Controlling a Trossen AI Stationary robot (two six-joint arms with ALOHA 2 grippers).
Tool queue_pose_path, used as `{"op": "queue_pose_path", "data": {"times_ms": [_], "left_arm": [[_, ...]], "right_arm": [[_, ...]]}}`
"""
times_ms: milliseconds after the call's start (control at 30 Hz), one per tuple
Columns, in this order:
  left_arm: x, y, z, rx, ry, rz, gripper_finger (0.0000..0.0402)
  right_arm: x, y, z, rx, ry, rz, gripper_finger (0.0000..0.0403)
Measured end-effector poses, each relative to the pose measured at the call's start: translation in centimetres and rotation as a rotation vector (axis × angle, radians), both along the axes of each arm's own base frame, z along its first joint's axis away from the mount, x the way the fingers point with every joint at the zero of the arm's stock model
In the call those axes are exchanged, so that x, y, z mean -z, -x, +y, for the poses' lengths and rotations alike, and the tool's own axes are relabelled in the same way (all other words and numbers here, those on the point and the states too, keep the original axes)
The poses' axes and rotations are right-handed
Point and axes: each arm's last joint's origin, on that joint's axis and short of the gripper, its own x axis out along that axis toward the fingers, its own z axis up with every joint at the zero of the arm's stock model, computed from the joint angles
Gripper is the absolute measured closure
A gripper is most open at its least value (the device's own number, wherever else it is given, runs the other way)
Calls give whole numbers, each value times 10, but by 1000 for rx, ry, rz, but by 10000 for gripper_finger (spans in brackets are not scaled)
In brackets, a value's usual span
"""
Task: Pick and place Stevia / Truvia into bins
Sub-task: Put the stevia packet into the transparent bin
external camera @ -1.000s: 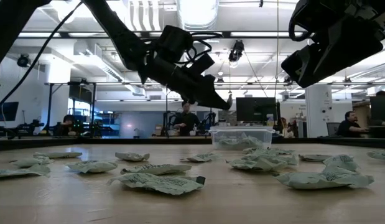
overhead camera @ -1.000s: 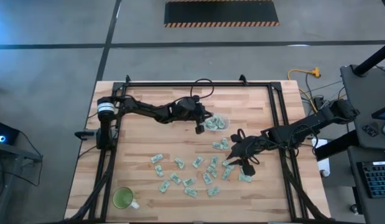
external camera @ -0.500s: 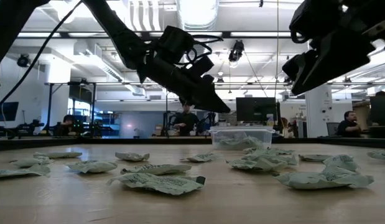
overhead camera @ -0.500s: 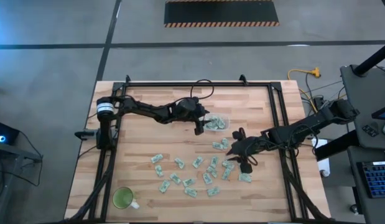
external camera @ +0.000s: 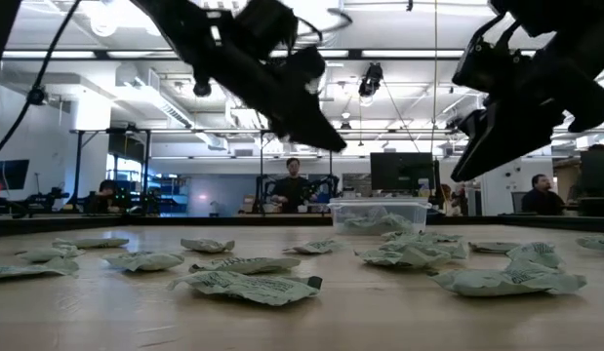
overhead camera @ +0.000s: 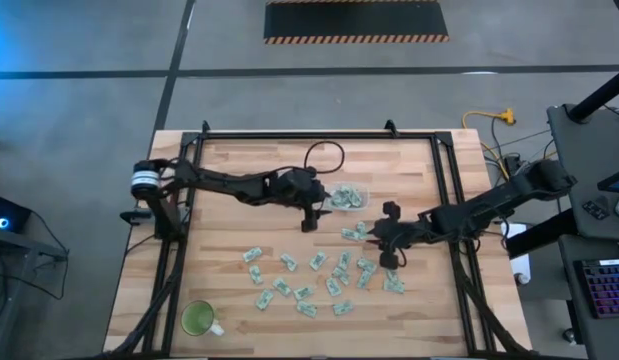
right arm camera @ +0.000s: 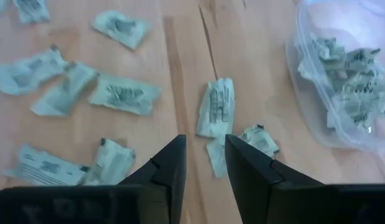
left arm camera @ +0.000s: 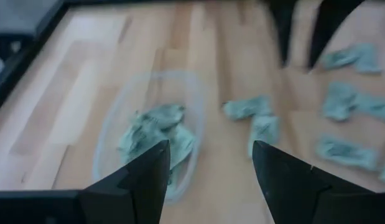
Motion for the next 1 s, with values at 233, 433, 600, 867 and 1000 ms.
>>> {"op": "queue_pose_path", "data": {"times_ms": [233,433,600,867,1000], "left_arm": [[-29,18,-34,90,-1,-8,189],[-41,34,-66,178,6,22,189],[-37,45,-88,236,24,40,189],[-21,57,-107,239,103,131,189],[-9,64,-113,234,131,176,189]], "right_arm": [[27,-7,-3,7,51,128,301],[41,-17,-9,18,85,199,307],[45,-25,-10,30,87,215,313],[44,-26,-10,29,82,210,341],[47,-27,-9,20,67,220,374]]}}
